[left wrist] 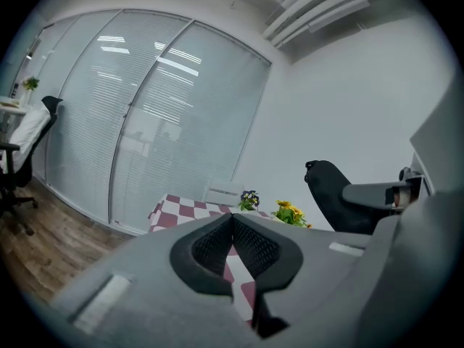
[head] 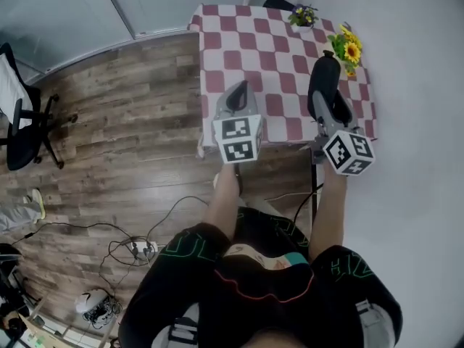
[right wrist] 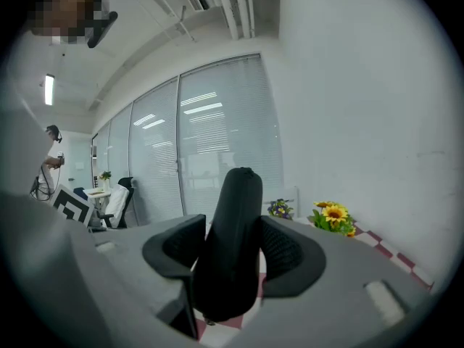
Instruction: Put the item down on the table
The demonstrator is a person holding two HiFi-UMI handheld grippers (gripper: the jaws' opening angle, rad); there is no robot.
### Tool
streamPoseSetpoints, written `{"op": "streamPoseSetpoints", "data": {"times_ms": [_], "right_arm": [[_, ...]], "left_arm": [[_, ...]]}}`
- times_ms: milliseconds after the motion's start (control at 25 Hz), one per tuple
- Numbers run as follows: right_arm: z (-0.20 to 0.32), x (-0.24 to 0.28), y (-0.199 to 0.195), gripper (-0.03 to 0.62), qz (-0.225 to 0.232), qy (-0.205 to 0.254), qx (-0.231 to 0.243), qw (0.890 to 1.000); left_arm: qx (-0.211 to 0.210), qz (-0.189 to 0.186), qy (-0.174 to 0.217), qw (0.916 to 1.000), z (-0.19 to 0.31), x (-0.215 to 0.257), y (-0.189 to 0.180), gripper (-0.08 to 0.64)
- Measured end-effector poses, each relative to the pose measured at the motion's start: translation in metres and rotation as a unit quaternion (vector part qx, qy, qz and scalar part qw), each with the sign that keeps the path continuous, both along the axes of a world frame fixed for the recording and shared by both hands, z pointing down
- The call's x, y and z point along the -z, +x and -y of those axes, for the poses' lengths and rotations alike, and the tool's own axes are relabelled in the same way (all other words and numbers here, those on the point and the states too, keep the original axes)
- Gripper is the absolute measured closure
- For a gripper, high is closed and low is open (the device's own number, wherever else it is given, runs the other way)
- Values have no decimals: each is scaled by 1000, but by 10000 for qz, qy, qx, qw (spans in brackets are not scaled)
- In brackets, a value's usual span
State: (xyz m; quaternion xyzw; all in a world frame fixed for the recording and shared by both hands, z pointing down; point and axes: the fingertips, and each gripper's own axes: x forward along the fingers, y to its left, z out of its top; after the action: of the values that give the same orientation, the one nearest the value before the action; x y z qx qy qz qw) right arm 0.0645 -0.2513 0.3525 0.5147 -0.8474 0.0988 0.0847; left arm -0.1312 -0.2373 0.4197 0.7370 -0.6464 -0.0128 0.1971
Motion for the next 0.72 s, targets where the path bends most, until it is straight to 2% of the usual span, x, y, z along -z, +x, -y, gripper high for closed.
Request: {"op": "streamPoseSetpoints", "data": {"times_ms": [240,440,720], "right_arm": [[14,17,12,354,-141,229,-121,9996],[36,26,1,354,-110,326,-44,9994],[64,15,-22,354,-62,217,267,9994]], "left_arm": [[-59,-103,161,9998,20,12,3,551],[96,-105,332,9993,42,26,-15,551],[353,-124,140,9992,60,15,-36,551]]}}
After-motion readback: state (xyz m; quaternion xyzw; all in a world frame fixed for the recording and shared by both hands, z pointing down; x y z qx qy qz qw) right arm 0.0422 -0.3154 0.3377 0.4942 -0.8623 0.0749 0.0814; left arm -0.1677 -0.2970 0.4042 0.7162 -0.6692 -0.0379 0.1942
